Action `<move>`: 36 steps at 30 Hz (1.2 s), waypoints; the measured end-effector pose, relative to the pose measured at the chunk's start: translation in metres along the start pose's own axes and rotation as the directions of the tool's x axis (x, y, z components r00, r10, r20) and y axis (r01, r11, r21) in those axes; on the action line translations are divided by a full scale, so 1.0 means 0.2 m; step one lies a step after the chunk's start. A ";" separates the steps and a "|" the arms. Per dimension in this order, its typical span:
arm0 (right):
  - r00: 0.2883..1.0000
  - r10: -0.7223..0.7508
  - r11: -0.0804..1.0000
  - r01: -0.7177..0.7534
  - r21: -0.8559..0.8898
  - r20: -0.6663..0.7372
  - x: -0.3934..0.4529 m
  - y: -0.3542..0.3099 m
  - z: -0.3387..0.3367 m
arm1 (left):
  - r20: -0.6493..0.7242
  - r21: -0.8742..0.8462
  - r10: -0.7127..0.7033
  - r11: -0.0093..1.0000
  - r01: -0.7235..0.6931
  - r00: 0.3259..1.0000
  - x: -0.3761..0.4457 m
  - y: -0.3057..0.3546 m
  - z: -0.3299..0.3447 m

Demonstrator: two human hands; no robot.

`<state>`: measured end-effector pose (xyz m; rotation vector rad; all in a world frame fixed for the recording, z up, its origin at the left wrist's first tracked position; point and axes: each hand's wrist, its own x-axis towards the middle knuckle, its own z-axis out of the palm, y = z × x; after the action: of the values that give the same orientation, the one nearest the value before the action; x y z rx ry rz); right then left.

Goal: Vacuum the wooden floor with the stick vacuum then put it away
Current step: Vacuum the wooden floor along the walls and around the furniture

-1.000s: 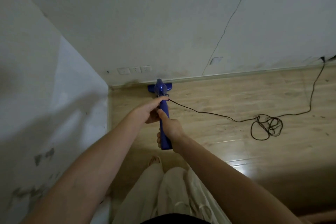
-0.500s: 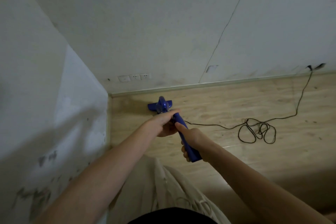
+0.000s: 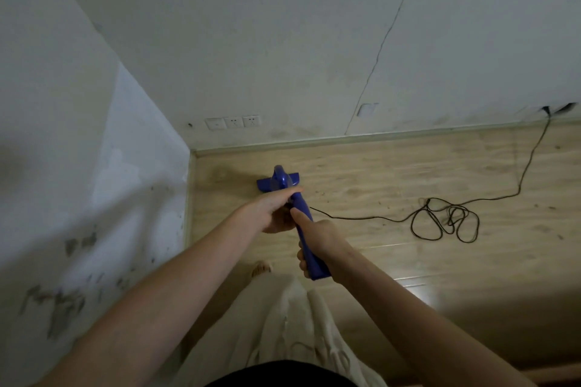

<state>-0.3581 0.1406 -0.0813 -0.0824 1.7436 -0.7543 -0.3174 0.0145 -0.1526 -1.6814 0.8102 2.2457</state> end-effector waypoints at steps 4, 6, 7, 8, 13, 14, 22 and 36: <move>1.000 0.012 0.999 -0.012 0.033 -0.005 0.10 -0.03 0.04 | -0.004 -0.010 0.009 1.000 -0.009 1.000 0.05 0.08 -0.03; 0.999 0.039 0.999 -0.039 0.024 -0.006 0.16 -0.07 0.07 | -0.001 -0.019 0.008 1.000 -0.008 1.000 0.08 0.13 -0.05; 0.999 0.048 0.999 -0.048 0.018 -0.010 0.19 -0.09 0.08 | 0.003 -0.029 0.009 1.000 -0.009 1.000 0.09 0.16 -0.05; 0.999 0.051 0.999 -0.051 0.016 -0.013 0.22 -0.12 0.09 | 0.005 -0.033 0.011 0.999 -0.010 1.000 0.11 0.19 -0.07; 0.999 0.045 0.998 -0.045 0.040 -0.001 0.31 -0.28 0.14 | 0.023 -0.056 0.016 0.998 -0.014 1.000 0.16 0.37 -0.14; 0.999 0.036 0.998 -0.036 0.043 -0.006 0.32 -0.30 0.15 | 0.025 -0.053 0.022 0.998 -0.021 0.999 0.17 0.40 -0.16; 0.998 0.055 0.998 -0.055 -0.016 -0.015 0.30 -0.25 0.18 | 0.039 -0.074 0.025 0.997 -0.022 0.999 0.17 0.34 -0.19; 0.998 0.061 0.991 -0.061 -0.116 -0.005 -0.05 -0.07 -0.01 | 0.076 0.009 0.002 1.000 -0.003 0.997 0.00 0.04 -0.03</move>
<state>-0.3608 0.1351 -0.0646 -0.1068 1.7830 -0.6087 -0.3148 0.0050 -0.1510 -1.5808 0.8041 2.2892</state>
